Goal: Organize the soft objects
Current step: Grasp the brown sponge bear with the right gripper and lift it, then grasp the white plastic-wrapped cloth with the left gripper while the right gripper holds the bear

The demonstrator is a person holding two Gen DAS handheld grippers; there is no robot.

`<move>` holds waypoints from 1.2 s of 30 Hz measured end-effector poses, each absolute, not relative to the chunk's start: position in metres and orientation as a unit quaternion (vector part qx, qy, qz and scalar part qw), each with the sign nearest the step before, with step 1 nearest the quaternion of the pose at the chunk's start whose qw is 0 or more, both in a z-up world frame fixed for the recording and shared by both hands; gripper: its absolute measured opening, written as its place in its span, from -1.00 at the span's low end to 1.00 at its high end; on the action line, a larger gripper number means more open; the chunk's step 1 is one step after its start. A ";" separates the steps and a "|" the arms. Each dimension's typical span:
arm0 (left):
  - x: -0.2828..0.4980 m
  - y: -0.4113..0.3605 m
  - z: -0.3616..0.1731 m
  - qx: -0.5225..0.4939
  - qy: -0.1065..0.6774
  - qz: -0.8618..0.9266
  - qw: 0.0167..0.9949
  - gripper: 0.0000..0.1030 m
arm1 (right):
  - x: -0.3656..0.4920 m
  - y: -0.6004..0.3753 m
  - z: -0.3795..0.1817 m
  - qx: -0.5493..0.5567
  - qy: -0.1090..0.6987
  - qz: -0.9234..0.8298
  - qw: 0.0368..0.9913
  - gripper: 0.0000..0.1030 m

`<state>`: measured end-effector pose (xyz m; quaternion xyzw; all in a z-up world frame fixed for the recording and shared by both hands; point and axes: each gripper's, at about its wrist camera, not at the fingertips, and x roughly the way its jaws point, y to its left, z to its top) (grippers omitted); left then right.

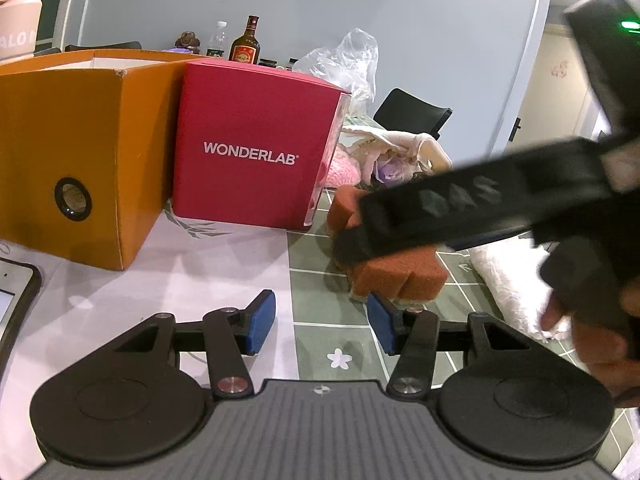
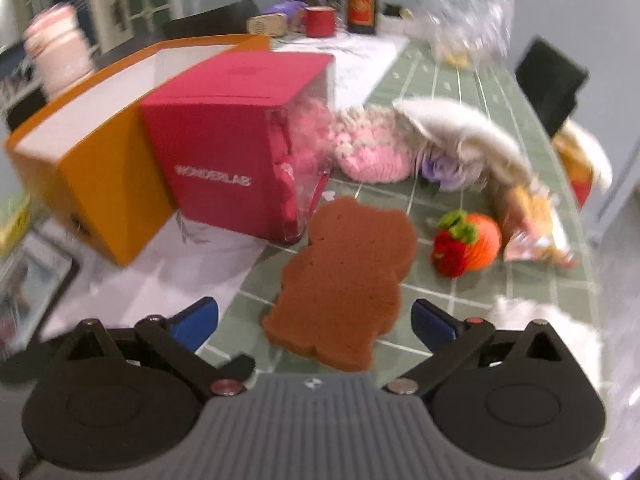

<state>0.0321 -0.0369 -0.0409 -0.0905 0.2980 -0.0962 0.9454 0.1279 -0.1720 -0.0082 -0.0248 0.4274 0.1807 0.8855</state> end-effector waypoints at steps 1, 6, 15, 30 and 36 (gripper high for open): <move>0.032 -0.036 -0.041 -0.092 0.298 -0.094 0.946 0.21 | 0.132 -0.171 -0.011 -0.009 0.431 0.173 0.885 0.95; 0.032 -0.034 -0.041 -0.098 0.296 -0.092 0.946 0.21 | 0.146 -0.162 -0.024 0.010 0.434 0.139 0.890 0.95; 0.031 -0.034 -0.041 -0.103 0.296 -0.095 0.945 0.21 | 0.139 -0.158 -0.035 -0.004 0.389 0.114 0.914 0.38; 0.031 -0.031 -0.041 -0.103 0.296 -0.113 0.943 0.25 | 0.025 -0.240 0.060 0.017 0.155 -0.050 0.986 0.38; 0.031 -0.033 -0.041 -0.104 0.291 -0.112 0.944 0.25 | 0.025 -0.290 0.040 0.012 0.210 -0.130 0.969 0.38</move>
